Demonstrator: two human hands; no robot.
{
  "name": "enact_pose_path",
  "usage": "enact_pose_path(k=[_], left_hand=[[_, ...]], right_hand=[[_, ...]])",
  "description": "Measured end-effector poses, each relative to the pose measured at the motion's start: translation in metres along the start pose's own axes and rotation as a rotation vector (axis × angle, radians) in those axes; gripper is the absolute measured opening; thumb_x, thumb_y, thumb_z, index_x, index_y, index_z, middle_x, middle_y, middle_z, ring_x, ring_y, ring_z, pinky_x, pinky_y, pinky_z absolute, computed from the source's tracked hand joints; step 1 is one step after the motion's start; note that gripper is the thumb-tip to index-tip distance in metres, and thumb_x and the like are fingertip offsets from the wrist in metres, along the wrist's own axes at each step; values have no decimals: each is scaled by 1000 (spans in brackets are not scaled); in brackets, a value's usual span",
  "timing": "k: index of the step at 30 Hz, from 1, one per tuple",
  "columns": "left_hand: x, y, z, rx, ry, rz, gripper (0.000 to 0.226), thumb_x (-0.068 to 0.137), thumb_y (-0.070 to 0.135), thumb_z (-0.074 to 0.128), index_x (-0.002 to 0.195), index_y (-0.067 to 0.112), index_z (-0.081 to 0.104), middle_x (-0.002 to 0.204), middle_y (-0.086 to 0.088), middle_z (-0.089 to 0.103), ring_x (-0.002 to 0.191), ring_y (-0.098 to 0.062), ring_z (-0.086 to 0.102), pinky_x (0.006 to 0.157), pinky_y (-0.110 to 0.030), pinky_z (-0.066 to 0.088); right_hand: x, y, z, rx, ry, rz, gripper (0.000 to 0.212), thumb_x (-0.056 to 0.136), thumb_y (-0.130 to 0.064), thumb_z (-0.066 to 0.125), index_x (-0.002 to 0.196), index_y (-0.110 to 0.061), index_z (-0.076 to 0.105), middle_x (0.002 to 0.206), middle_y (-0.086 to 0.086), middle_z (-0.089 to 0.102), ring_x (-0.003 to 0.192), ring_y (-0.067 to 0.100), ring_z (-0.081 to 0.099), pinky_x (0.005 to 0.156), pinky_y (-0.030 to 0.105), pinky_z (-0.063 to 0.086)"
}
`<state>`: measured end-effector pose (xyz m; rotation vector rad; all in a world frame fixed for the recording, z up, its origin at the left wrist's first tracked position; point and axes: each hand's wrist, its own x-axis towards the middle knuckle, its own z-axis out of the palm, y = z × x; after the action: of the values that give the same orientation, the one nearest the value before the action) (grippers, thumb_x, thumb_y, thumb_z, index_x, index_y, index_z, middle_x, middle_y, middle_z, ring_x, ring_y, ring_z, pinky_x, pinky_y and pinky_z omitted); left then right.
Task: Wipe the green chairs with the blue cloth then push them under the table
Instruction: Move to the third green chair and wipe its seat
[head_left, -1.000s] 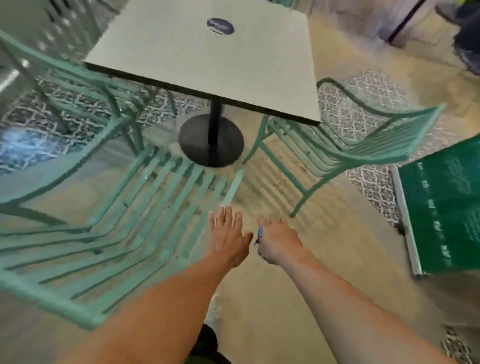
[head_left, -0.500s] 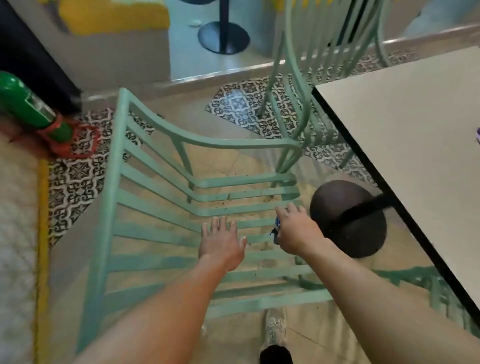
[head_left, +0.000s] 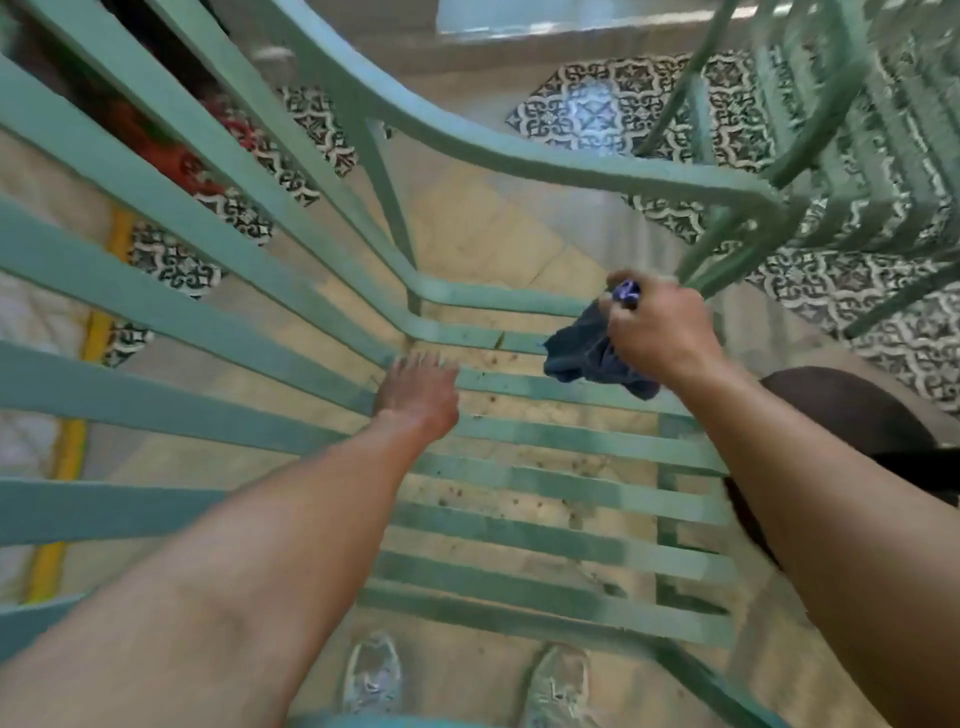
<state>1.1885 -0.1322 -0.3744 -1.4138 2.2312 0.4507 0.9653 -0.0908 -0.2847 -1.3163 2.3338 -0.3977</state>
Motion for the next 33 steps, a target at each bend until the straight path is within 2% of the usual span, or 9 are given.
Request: enact_pose_path(k=[5,10,13,18,21,24,28,30,33], left_hand=[[46,-16,43,34,58,60,50,100,42,46,139,10,45,136,-12,52,129,-32,41,113,-42,22],[52,-25,55,48,183,137,53,100,46,42,140,12,45,134,-11,54,126,-32,43,111,-40,23],[55,-27,61,60,225,154,54,100,46,41,142,12,43,134,-11,54,128,-30,43,113,-40,22],[58,-29,68,91,275,142,40,101,35,41,129,11,57,125,-9,58,122,-25,45,112,-35,22],[58,-29,66,71,268,148,48,101,45,40,135,12,50,131,-9,56,127,-26,44,114,-37,21],[56,-29,64,56,242,150,55,101,46,38,144,11,40,138,-10,52,132,-27,41,116,-39,18],[57,-29,64,52,222,148,55,101,46,39,143,10,40,139,-9,51,133,-27,41,117,-38,17],[56,-27,63,46,227,140,55,101,45,39,144,10,40,139,-9,51,133,-27,40,117,-38,17],[52,-27,60,60,213,132,48,100,38,45,139,10,45,137,-9,52,131,-26,41,114,-37,20]], right_hand=[[42,37,52,-9,274,136,33,85,-44,57,106,-19,60,106,14,64,101,36,59,81,38,43],[35,79,135,-253,164,239,70,84,-64,44,134,-14,41,144,26,31,133,42,29,110,51,23],[33,40,180,-228,264,268,64,88,-57,44,135,-14,42,147,25,28,135,41,25,113,50,19],[49,-63,238,5,78,-373,25,85,-18,57,108,-14,66,118,14,58,107,32,53,91,42,43],[51,-22,214,-102,83,-595,29,87,-21,53,112,-14,66,117,12,62,101,32,56,84,41,47],[26,84,160,-300,331,-264,37,87,-25,42,116,-12,59,117,22,56,102,40,51,87,47,41],[4,149,102,-332,396,289,37,84,-24,42,113,-4,53,121,34,46,111,47,44,94,51,35],[5,108,128,-279,404,241,32,87,-24,46,114,-9,53,120,27,48,109,42,46,92,49,37],[-6,-1,204,-147,270,-108,25,89,-28,46,110,-19,58,108,12,52,97,29,49,83,41,39]])
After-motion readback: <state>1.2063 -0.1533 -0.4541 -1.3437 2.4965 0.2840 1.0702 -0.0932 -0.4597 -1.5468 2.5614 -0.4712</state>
